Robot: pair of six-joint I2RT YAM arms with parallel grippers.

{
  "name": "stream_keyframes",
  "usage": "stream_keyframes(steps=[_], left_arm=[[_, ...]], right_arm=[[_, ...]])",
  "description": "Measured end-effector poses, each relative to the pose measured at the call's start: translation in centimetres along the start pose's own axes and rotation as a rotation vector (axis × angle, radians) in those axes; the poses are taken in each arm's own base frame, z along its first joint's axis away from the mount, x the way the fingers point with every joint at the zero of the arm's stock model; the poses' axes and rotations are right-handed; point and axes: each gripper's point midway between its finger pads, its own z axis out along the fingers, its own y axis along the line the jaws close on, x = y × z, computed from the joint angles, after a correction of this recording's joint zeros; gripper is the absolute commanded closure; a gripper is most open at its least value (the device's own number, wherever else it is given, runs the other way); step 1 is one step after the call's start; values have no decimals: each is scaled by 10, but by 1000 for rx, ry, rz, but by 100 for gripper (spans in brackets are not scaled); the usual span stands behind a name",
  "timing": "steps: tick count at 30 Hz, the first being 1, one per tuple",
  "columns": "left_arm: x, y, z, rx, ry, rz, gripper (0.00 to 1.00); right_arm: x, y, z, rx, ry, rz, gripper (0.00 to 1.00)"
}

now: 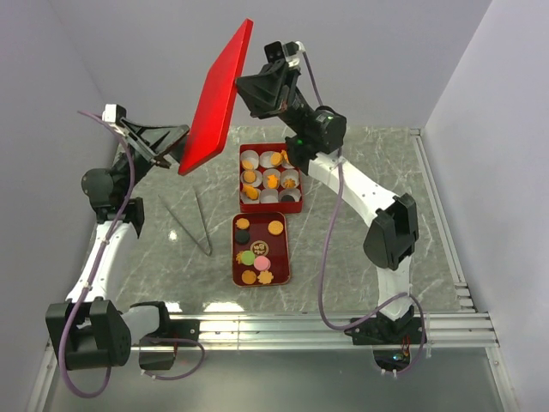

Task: Pack the cookies

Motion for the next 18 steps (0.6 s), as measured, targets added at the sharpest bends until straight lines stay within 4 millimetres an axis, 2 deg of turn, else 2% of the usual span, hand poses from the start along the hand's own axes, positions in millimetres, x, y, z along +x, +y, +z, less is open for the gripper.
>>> stream_keyframes(steps=[5,8,11,12,15,18], left_arm=[[1,-6,0,40,11,-21,0],[3,-13,0,68,17,-30,9],[4,-19,-1,87,22,-34,27],[3,-18,-1,87,20,-41,40],[-2,-14,0,76,7,-77,63],[-12,-22,2,96,-34,-101,74]], right_arm=[[6,-6,4,-9,6,19,100],[10,-8,6,-10,11,29,100],[11,-14,2,-10,1,41,100],[11,-16,-1,-8,-1,44,100],[12,-15,-3,-19,-3,51,100],[7,-10,-6,-33,-12,43,100]])
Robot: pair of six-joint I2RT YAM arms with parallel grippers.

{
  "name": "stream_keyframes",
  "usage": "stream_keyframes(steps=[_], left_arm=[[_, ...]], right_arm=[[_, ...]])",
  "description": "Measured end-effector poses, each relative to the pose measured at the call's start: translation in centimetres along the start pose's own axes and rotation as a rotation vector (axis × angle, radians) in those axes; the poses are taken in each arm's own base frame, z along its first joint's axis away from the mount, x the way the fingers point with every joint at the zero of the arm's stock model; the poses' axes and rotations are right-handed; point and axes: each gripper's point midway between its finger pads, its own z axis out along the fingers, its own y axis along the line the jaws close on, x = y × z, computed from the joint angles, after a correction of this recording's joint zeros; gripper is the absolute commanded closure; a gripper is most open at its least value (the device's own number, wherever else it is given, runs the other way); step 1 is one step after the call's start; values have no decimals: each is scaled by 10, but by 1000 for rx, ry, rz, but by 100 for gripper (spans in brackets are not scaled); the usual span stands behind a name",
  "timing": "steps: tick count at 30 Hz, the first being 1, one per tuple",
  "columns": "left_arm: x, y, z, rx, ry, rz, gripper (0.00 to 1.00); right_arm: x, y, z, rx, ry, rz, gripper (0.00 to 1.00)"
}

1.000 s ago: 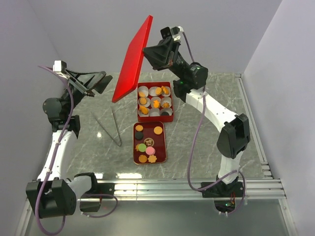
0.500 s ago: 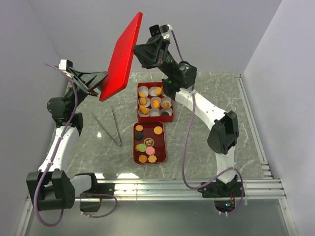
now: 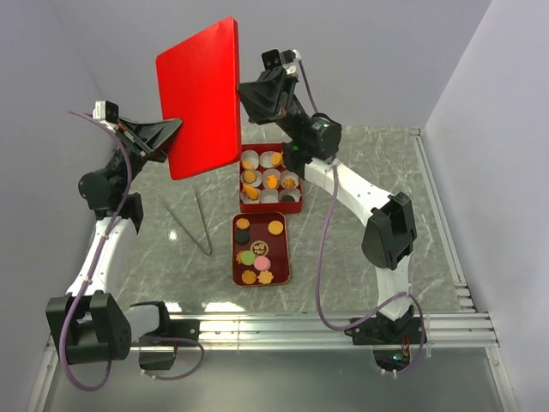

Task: Pack the cookies

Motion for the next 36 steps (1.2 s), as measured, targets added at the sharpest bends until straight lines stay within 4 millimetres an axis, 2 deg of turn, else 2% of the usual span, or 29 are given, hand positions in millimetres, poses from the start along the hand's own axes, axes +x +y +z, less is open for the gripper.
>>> stream_keyframes(steps=[1,2,3,5,6,8,11,14,17,20,21,22,24,26,28,32,35,36], left_arm=[[-2,-5,1,9,-7,4,76],[-4,-10,2,18,-16,9,80],[-6,-15,2,25,-24,15,84],[-8,-24,2,43,-41,29,90],[-8,-28,2,50,-46,39,94],[-7,-34,0,52,-41,76,98],[-9,-26,-2,13,-42,95,99],[-8,-13,-3,-37,-25,90,99],[-4,-3,-3,-74,-2,84,99],[-5,5,-4,-110,-4,85,99],[-5,8,-5,-125,-1,86,99],[-4,10,-5,-142,1,79,98],[-2,8,-6,-165,-5,72,93],[0,3,-6,-175,-10,79,89],[1,1,-7,-193,-20,85,81],[0,15,-12,-252,-28,98,65],[-1,25,-14,-285,-30,122,47],[-1,28,-15,-295,-30,129,37]], right_arm=[[-2,1,-2,-2,-4,-3,100],[-5,2,-4,-3,-12,-6,96],[-7,3,-7,0,-20,-6,83],[-13,1,-16,20,-41,-6,67],[-16,-3,-22,41,-55,-3,56],[-18,-17,-38,112,-67,12,50],[-11,-33,-60,192,-72,50,39],[4,-46,-76,278,-27,81,36],[23,-56,-88,349,43,120,36],[43,-54,-95,402,127,144,52],[47,-52,-95,420,146,150,63],[51,-49,-95,442,165,151,67],[52,-46,-99,505,186,128,77],[51,-50,-105,567,184,116,82],[49,-54,-111,611,182,88,86],[44,-61,-122,706,152,105,91],[40,-70,-133,770,126,136,94],[39,-74,-137,791,118,144,94]])
